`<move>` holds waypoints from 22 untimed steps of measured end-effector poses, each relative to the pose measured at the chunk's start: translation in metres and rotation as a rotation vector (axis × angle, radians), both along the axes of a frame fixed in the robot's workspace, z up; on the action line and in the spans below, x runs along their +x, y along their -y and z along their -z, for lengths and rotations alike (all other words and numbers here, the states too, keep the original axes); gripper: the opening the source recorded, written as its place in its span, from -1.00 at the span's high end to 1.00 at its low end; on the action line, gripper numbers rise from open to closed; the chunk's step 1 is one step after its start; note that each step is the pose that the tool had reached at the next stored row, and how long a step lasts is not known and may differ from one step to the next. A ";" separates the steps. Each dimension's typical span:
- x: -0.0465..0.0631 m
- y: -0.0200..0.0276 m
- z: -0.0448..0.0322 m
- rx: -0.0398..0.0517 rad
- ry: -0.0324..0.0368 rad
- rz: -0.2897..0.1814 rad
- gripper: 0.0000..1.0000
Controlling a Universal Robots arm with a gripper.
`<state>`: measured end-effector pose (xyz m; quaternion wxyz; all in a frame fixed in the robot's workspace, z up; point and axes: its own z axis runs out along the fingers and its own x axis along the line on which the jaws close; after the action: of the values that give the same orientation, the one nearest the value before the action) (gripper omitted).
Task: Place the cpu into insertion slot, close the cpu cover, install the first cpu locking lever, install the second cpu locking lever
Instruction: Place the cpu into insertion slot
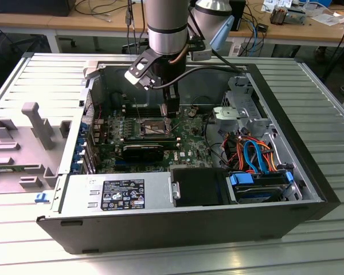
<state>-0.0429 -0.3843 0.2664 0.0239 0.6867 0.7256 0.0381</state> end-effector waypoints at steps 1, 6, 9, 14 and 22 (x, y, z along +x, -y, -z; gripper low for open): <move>0.000 0.0000 0.0000 0.0000 0.0000 0.001 -0.09; 0.000 0.0000 0.0001 0.0000 0.0000 0.006 -0.09; 0.000 0.0000 0.0002 0.0000 0.0000 0.010 -0.09; 0.000 0.0000 0.0003 0.0000 0.0000 0.016 -0.09; 0.000 0.0000 0.0004 0.0000 0.0000 0.024 -0.09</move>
<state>-0.0429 -0.3843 0.2660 0.0243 0.6952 0.7174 0.0378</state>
